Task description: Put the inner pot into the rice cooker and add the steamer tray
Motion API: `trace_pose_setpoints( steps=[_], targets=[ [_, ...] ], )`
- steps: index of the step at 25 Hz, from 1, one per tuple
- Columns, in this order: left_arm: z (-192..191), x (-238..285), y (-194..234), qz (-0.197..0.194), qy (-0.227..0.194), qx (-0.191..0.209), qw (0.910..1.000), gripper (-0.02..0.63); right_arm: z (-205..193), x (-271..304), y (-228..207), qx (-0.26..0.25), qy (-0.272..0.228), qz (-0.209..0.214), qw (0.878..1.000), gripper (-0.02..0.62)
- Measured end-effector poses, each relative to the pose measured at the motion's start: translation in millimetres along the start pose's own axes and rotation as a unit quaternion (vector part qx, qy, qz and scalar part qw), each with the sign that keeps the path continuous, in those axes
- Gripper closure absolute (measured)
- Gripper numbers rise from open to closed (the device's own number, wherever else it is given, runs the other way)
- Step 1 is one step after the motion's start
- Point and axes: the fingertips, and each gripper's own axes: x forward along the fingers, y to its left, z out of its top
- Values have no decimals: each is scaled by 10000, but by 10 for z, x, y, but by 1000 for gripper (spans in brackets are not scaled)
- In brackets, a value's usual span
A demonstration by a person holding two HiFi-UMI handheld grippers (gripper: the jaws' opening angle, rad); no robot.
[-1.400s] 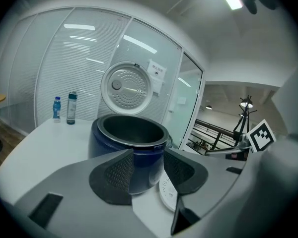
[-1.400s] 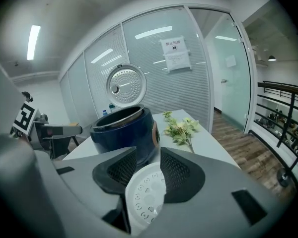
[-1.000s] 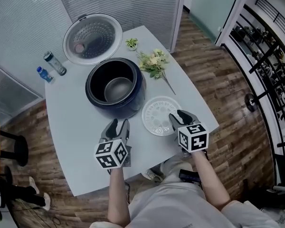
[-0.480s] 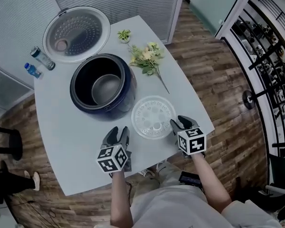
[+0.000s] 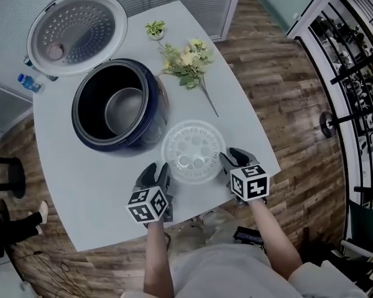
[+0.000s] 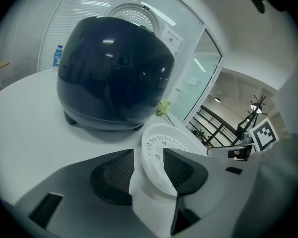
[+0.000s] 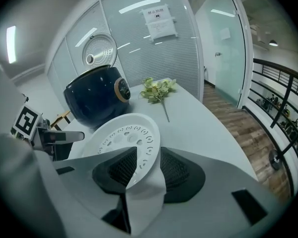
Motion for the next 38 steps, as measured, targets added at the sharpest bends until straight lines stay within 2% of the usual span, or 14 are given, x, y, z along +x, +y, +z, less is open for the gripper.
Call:
trace_pose_setpoints(
  steps=[6,18,24,38],
  targets=[
    [-132,228,-7,14,126,-91,9999,416,-92,138,-68,-4,28,90,10000,436],
    [-212,350,-4,159,196,-187,9995,445,-111,241,-43,6,-56,308,9995,440],
    [-219,371,-29,252,225,-109,9994,500,-127,271,-30,-24,-21,422,9991,459],
    [-168,325,-113,293,232,-34,9993,506,-86,172,-63,-33,-40,457,9989,468]
  ],
)
